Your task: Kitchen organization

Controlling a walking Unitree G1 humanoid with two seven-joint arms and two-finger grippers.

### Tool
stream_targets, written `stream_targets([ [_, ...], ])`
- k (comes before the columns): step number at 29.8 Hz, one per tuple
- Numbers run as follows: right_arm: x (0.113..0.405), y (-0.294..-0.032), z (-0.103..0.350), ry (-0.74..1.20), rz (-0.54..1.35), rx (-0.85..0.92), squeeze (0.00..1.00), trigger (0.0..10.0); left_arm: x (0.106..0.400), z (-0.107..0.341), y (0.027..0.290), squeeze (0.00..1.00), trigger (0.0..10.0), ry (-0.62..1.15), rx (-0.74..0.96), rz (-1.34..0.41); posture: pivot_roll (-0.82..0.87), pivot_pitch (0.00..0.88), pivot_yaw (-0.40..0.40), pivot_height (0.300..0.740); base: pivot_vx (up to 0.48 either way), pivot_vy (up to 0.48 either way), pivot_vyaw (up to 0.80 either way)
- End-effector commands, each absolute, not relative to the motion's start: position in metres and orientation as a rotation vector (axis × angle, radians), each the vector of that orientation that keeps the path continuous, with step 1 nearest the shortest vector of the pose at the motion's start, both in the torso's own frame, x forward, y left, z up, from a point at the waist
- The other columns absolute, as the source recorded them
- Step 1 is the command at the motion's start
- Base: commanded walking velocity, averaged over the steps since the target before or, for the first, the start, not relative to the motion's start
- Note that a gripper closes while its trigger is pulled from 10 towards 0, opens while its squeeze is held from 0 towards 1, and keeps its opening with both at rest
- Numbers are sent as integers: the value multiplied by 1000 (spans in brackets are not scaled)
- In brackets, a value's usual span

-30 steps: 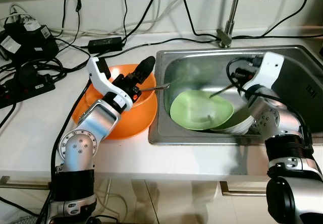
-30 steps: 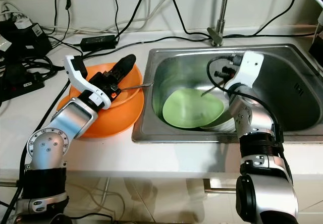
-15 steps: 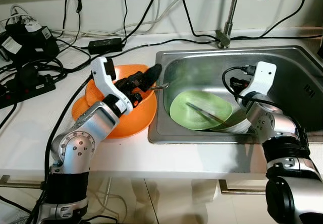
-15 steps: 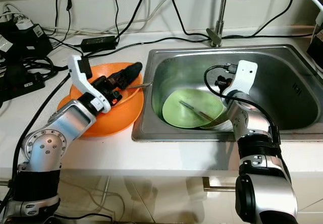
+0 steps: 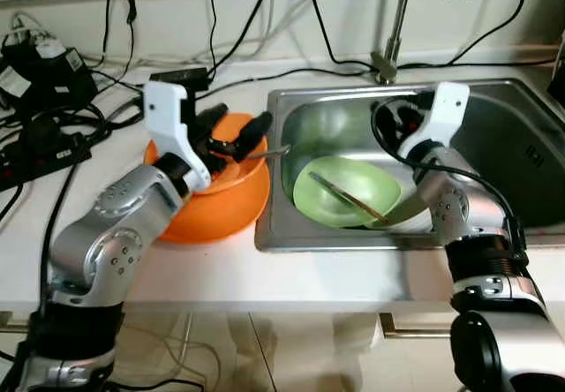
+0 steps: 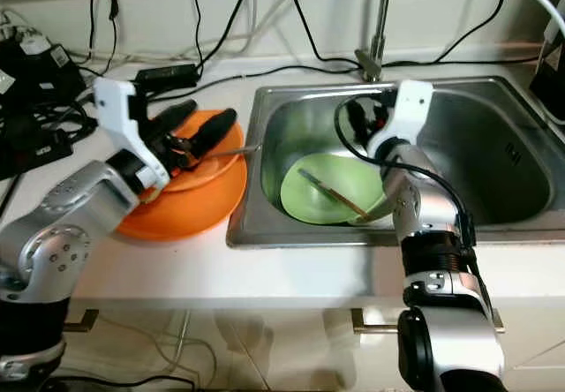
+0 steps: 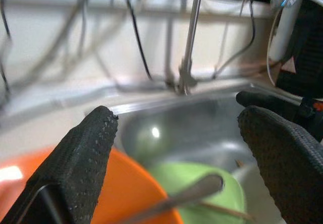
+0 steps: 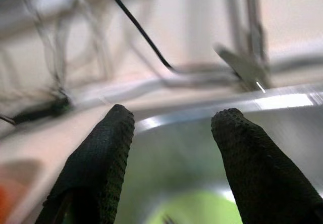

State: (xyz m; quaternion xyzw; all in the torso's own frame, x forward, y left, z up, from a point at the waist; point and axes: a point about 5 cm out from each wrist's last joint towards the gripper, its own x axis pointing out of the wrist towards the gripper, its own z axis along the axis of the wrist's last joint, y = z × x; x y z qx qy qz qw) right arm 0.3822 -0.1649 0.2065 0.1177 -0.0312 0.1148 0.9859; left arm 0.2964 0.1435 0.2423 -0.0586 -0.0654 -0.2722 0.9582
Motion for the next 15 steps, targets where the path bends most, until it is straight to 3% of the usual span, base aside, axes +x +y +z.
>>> stream_targets([
  [1, 379, -156, 216, -114, 291, 233, 1000, 10000, 288, 246, 144, 1000, 10000, -187, -57, -542, -76, 0, 107, 740, 0, 0, 0],
  [4, 377, -152, 218, -136, 326, 234, 996, 10000, 284, 249, 151, 1000, 10000, -240, -18, -488, -76, 0, 107, 740, 0, 0, 0],
  [5, 377, -150, 219, -140, 338, 240, 737, 10000, 282, 249, 154, 1000, 10000, -260, 16, -462, -66, 0, 106, 740, 0, 0, 0],
  [6, 376, -149, 219, -144, 348, 246, 0, 10000, 280, 249, 158, 1000, 10000, -286, 51, -426, -66, 0, 106, 740, 0, 0, 0],
  [9, 375, -148, 220, -145, 359, 246, 0, 10000, 274, 246, 167, 1000, 10000, -335, 142, -354, -54, 0, 106, 740, 0, 0, 0],
  [10, 375, -148, 219, -142, 364, 246, 0, 10000, 271, 244, 170, 788, 10000, -357, 218, -331, -52, 0, 106, 740, 0, 0, 0],
  [12, 374, -147, 220, -139, 376, 246, 0, 10000, 264, 237, 171, 0, 10000, -381, 295, -304, -51, 0, 105, 740, 0, 0, 0],
  [15, 372, -145, 222, -142, 404, 250, 0, 10000, 256, 228, 167, 0, 10000, -390, 329, -303, -51, 0, 105, 740, 0, 0, 0],
])
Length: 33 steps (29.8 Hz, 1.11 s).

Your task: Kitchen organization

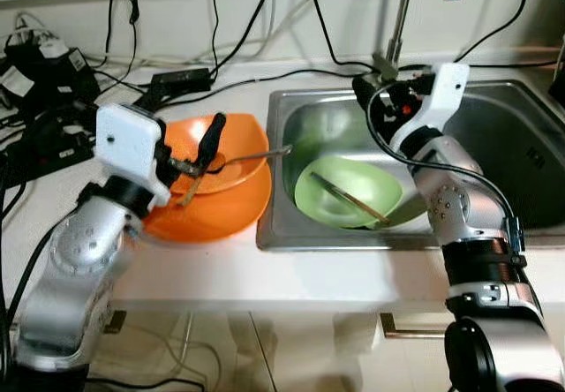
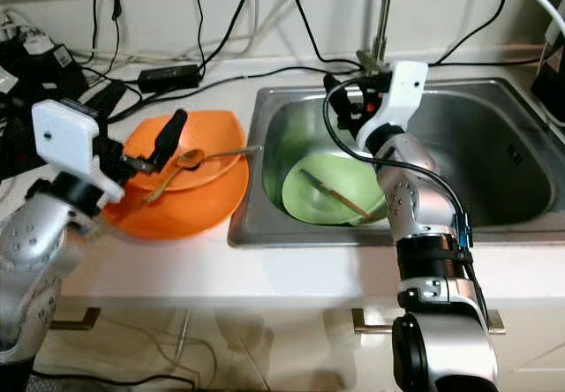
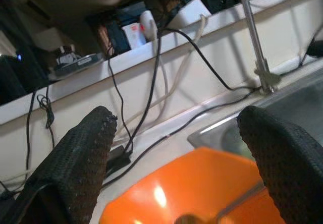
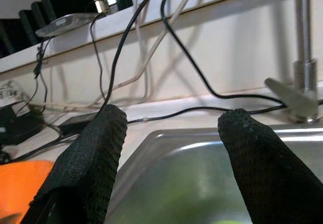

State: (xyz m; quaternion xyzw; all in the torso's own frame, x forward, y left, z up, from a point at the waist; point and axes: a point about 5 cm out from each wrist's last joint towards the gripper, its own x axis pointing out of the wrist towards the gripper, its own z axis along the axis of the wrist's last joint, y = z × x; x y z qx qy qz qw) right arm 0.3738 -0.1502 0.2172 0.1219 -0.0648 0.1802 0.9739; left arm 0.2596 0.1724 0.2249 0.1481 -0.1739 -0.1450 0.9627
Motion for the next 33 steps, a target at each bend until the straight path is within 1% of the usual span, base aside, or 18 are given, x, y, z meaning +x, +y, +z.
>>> stream_targets([
  [1, 370, -144, 223, -141, 425, 252, 0, 10000, 251, 223, 162, 0, 10000, -396, 359, -339, -52, 0, 105, 740, 0, 0, 0],
  [4, 365, -139, 227, -135, 508, 274, 0, 10000, 245, 215, 160, 0, 10000, -405, 372, -350, -53, 0, 106, 740, 0, 0, 0],
  [8, 354, -136, 231, -123, 671, 207, 0, 10000, 240, 208, 160, 0, 10000, -415, 403, -356, -52, 0, 106, 740, 0, 0, 0],
  [13, 340, -140, 234, -92, 819, 144, 0, 10000, 235, 204, 163, 0, 10000, -430, 431, -344, -51, 0, 103, 740, 0, 0, 0],
  [17, 332, -143, 237, -80, 903, 114, 0, 10000, 230, 200, 164, 0, 10000, -433, 461, -338, -49, 0, 103, 740, 0, 0, 0],
  [21, 320, -142, 244, -83, 1030, 95, 0, 10000, 220, 192, 171, 0, 10000, -440, 520, -293, -42, 0, 98, 740, 0, 0, 0],
  [26, 310, -140, 247, -72, 1133, 79, 0, 10000, 211, 181, 173, 0, 10000, -419, 550, -297, -38, 0, 92, 740, 0, 0, 0],
  [33, 300, -135, 243, -36, 1214, 70, 0, 10000, 213, 171, 177, 0, 10000, -408, 579, -283, -43, 0, 93, 740, 0, 0, 0],
])
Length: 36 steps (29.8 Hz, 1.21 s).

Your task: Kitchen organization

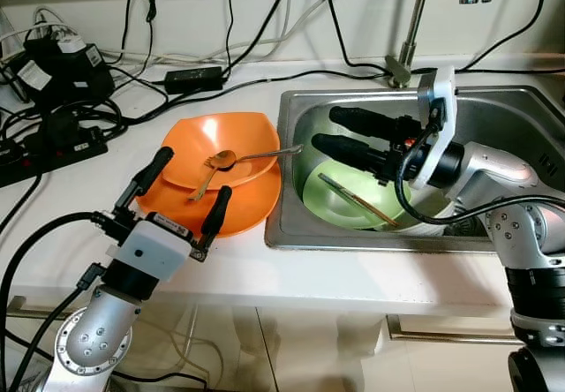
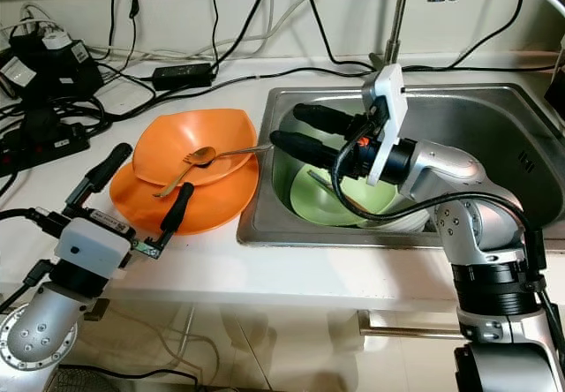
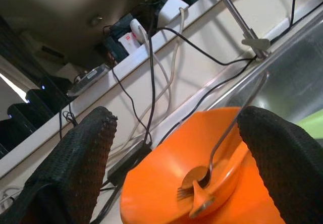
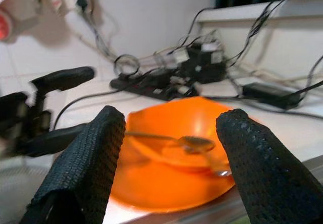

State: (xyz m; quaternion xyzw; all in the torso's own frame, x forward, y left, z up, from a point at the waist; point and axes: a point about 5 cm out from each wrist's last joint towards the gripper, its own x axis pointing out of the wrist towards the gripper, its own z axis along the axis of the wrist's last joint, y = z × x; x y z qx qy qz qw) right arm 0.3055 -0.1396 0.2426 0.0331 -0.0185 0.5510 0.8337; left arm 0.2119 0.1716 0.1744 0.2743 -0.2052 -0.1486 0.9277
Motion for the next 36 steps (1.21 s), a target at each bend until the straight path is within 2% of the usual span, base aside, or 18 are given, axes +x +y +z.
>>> stream_targets([
  [1, 298, -134, 243, -31, 1227, 70, 0, 10000, 214, 169, 177, 0, 10000, -401, 582, -286, -43, 0, 92, 740, 0, 0, 0],
  [15, 290, -128, 241, -15, 1279, 71, 0, 10000, 244, 150, 167, 0, 10000, -387, 559, -362, -68, 0, 96, 740, 0, 0, 0],
  [16, 289, -128, 241, -16, 1279, 72, 0, 10000, 246, 147, 166, 0, 2196, -383, 544, -369, -73, 0, 95, 740, 0, 0, 0],
  [17, 289, -128, 241, -16, 1279, 72, 0, 10000, 248, 145, 166, 0, 2196, -380, 533, -373, -73, 0, 95, 740, 0, 0, 0],
  [19, 289, -128, 241, -16, 1280, 73, 0, 10000, 251, 140, 165, 0, 0, -371, 524, -374, -79, 0, 94, 740, 0, 0, 0],
  [36, 289, -130, 240, -9, 1278, 70, 0, 10000, 260, 134, 165, 0, 0, -384, 503, -368, -86, 0, 93, 740, 0, 0, 0],
])
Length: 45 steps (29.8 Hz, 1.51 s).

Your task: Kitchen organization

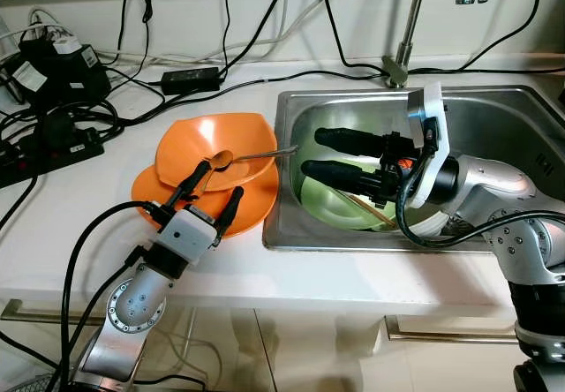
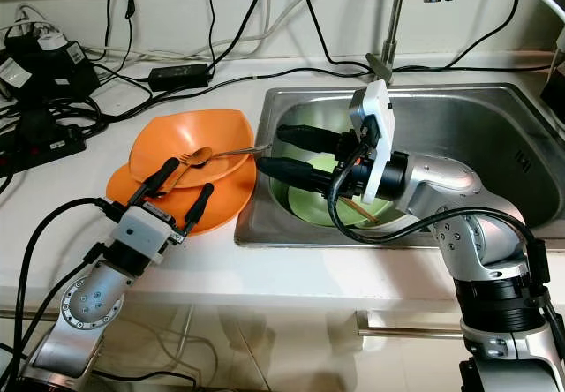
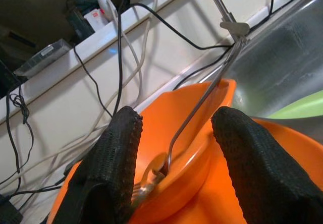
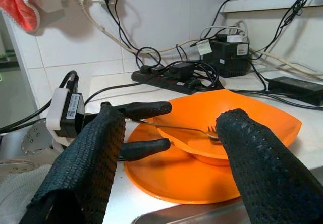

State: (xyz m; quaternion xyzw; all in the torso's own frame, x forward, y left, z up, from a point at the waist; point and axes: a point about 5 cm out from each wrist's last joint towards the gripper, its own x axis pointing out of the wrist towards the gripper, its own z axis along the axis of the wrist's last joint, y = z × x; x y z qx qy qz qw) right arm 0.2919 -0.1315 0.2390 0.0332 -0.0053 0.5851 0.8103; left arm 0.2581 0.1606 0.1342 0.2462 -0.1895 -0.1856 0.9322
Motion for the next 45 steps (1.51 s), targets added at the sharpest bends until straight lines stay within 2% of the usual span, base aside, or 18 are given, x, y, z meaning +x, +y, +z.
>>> stream_targets([
  [1, 288, -129, 239, -9, 1280, 70, 0, 10000, 260, 133, 164, 0, 0, -385, 501, -369, -87, 0, 93, 740, 0, 0, 0],
  [19, 286, -130, 238, 6, 1294, 74, 0, 10000, 260, 136, 166, 0, 0, -407, 504, -360, -90, 0, 90, 740, 0, 0, 0],
  [29, 281, -134, 225, 94, 1308, 31, 0, 10000, 258, 153, 170, 0, 0, -460, 527, -342, -90, 0, 90, 740, 0, 0, 0],
  [40, 281, -136, 219, 127, 1308, 10, 0, 10000, 256, 194, 167, 0, 0, -593, 564, -336, -83, 0, 90, 740, 0, 0, 0],
  [44, 282, -135, 219, 124, 1304, 13, 0, 10000, 260, 223, 156, 0, 0, -688, 556, -345, -82, 0, 91, 740, 0, 0, 0],
  [45, 285, -134, 220, 106, 1285, 31, 0, 10000, 269, 248, 148, 0, 0, -746, 490, -343, -82, 0, 93, 740, 0, 0, 0],
])
